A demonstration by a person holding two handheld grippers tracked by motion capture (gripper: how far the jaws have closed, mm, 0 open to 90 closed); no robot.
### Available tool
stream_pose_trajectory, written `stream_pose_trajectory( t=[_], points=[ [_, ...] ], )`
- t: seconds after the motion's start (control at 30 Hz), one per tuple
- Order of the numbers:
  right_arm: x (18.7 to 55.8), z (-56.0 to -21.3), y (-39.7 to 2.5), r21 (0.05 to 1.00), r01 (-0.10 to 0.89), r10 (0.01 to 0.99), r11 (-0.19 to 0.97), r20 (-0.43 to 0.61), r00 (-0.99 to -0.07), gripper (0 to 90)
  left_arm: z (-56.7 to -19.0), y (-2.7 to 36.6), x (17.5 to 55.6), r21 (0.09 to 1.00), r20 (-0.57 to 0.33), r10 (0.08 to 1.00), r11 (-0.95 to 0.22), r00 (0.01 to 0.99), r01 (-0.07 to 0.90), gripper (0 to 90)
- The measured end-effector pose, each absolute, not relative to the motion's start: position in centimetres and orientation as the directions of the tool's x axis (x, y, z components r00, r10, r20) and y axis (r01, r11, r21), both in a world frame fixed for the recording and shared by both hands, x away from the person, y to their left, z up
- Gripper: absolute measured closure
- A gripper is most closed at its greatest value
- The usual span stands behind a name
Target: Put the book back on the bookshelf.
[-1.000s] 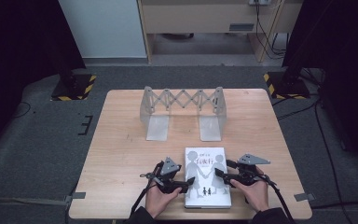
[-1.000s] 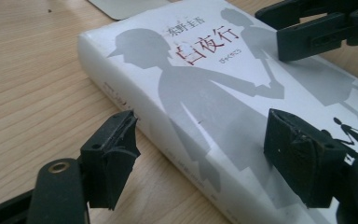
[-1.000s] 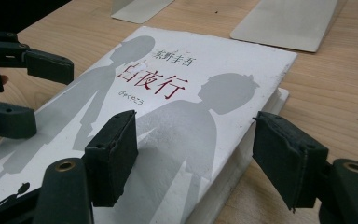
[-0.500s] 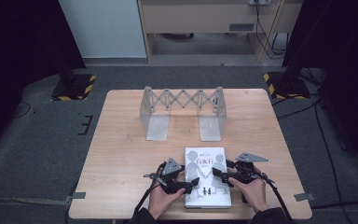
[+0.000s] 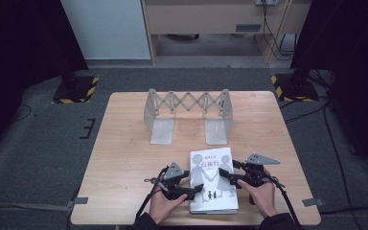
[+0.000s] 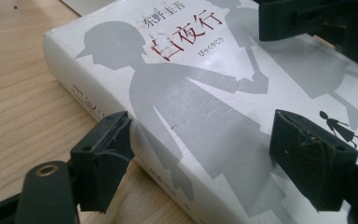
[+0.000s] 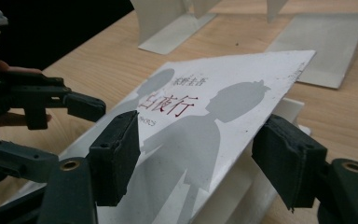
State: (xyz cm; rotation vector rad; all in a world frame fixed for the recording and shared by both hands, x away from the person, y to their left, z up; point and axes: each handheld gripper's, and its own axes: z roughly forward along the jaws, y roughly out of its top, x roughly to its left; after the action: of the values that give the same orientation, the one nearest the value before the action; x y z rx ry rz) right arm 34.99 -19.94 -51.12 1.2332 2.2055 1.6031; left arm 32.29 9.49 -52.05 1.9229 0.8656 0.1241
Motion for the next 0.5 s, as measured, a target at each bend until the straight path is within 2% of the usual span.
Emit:
stream_pose_trajectory(
  t=[0.17, 0.27, 0.3, 0.4, 0.5],
  points=[
    [35.2, -50.8, -19.8, 0.844, 0.530, 0.676, 0.083, 0.343, -0.652, 34.6, -52.0, 9.6, 32.3, 0.818, -0.272, 0.610, -0.261, 0.745, 0.513, 21.2],
    [35.2, -50.6, -19.7, 0.849, 0.524, 0.670, 0.075, 0.346, -0.657, 38.1, -51.9, 9.8, 32.4, 0.816, -0.270, 0.613, -0.263, 0.743, 0.514, 21.3],
    [35.0, -50.4, -19.6, 0.848, 0.523, 0.662, 0.083, 0.345, -0.665, 42.4, -51.8, 9.9, 32.4, 0.818, -0.261, 0.615, -0.267, 0.744, 0.509, 22.0],
    [34.7, -50.4, -19.5, 0.833, 0.546, 0.650, 0.094, 0.364, -0.667, 47.4, -51.7, 10.3, 32.6, 0.813, -0.252, 0.628, -0.275, 0.736, 0.513, 23.7],
    [34.6, -50.6, -19.5, 0.819, 0.568, 0.646, 0.083, 0.390, -0.656, 49.4, -51.7, 10.6, 32.7, 0.811, -0.242, 0.638, -0.280, 0.731, 0.513, 24.3]
  ],
)
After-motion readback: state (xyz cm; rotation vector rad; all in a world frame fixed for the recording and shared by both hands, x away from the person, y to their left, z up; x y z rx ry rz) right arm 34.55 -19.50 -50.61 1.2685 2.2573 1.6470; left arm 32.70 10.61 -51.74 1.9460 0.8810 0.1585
